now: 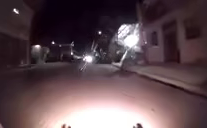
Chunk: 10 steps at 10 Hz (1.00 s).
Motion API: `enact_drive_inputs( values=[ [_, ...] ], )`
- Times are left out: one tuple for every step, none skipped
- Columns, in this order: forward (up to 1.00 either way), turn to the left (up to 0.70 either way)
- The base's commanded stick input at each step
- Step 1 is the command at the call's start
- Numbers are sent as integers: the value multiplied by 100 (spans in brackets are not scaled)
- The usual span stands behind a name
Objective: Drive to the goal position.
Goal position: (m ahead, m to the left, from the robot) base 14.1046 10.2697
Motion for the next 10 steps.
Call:
enact_drive_inputs(
  values=[
    [60, 0],
    [60, 0],
    [60, 0],
    [60, 0],
    [60, 0],
    [60, 0],
    [60, 0],
    [60, 0],
    [60, 0],
    [60, 0]
  ],
)
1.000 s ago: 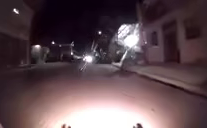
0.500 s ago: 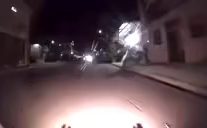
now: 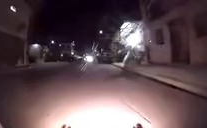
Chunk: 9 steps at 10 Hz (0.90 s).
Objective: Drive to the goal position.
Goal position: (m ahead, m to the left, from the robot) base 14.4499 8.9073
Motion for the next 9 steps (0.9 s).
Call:
enact_drive_inputs(
  values=[
    [60, 0],
    [60, 0],
    [60, -4],
    [60, -13],
    [60, -15],
    [60, -15],
    [60, -15],
    [60, -15],
    [60, -9]
  ],
)
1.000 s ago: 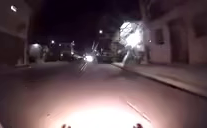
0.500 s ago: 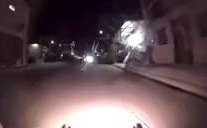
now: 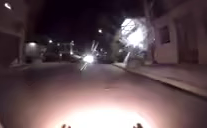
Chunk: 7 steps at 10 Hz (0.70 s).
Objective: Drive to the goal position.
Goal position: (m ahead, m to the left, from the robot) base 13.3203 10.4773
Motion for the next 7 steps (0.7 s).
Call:
enact_drive_inputs(
  values=[
    [60, 0],
    [60, 0],
    [60, 0],
    [60, 0],
    [60, 0],
    [60, 0],
    [60, 0]
  ],
)
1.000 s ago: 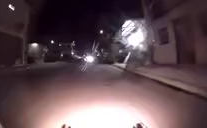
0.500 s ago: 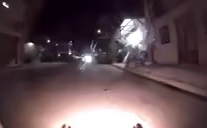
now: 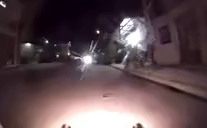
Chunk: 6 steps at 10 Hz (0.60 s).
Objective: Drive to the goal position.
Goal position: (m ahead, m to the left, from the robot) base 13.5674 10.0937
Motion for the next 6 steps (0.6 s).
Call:
enact_drive_inputs(
  values=[
    [60, 0],
    [60, 0],
    [60, 0],
    [60, 0],
    [60, 0],
    [60, 0]
  ],
)
